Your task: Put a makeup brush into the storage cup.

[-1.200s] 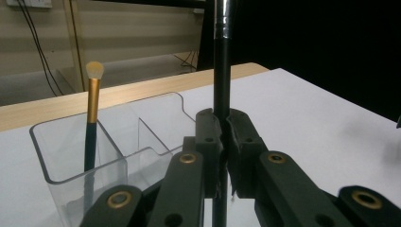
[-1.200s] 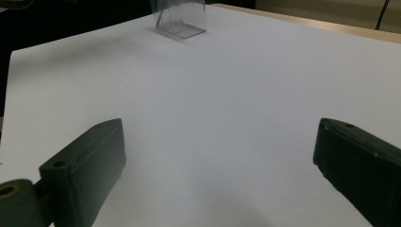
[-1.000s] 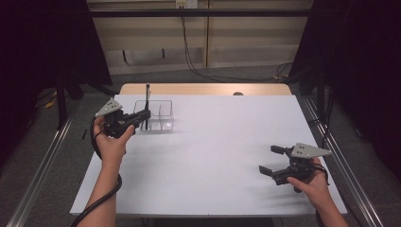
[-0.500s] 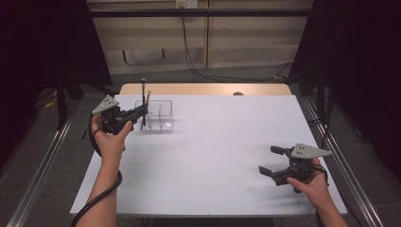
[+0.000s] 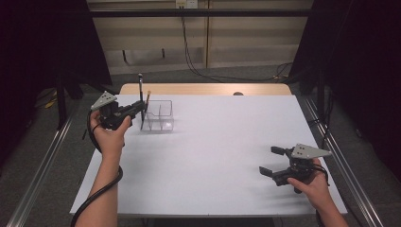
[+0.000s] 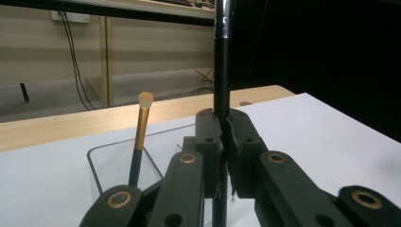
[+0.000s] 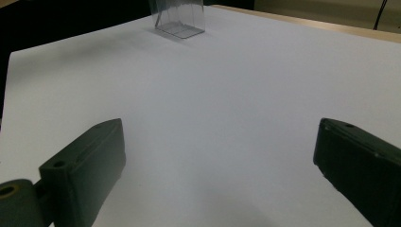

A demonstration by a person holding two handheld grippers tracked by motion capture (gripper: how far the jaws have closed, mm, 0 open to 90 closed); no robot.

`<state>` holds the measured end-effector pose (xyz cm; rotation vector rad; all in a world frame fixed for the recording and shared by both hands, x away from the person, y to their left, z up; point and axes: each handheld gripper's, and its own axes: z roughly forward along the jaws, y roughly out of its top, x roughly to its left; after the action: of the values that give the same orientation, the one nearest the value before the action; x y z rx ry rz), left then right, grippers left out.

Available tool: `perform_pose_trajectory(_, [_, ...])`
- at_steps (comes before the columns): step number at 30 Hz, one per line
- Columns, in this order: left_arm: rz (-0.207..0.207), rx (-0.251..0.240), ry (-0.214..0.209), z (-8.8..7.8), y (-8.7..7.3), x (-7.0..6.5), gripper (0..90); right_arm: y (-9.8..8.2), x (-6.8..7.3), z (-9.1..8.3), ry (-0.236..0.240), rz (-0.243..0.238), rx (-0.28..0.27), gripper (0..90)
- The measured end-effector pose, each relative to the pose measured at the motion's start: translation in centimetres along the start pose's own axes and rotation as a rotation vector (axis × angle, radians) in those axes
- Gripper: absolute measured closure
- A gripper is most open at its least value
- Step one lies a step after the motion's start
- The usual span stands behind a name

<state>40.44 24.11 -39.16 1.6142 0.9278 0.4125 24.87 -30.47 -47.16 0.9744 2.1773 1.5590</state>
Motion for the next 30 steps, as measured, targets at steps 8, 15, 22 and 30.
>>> perform_pose_trajectory(8, [-0.006, -0.005, 0.007, 0.2, 0.6, 0.4, 84.2, 0.0, 0.0, 0.0, 0.002, 0.002, 0.0, 2.5])
perform_pose_trajectory(15, [-0.003, -0.013, 0.025, 0.3, 1.4, 0.8, 84.2, -0.1, 0.0, 0.1, 0.005, 0.001, 0.004, 2.5])
perform_pose_trajectory(22, [-0.002, -0.028, 0.043, 0.5, 2.0, 1.1, 84.2, -0.1, 0.0, 0.1, 0.007, -0.003, 0.005, 2.5])
perform_pose_trajectory(30, [-0.009, -0.036, 0.06, 0.8, 2.2, 1.6, 84.2, -0.1, 0.0, 0.2, 0.009, -0.006, 0.005, 2.6])
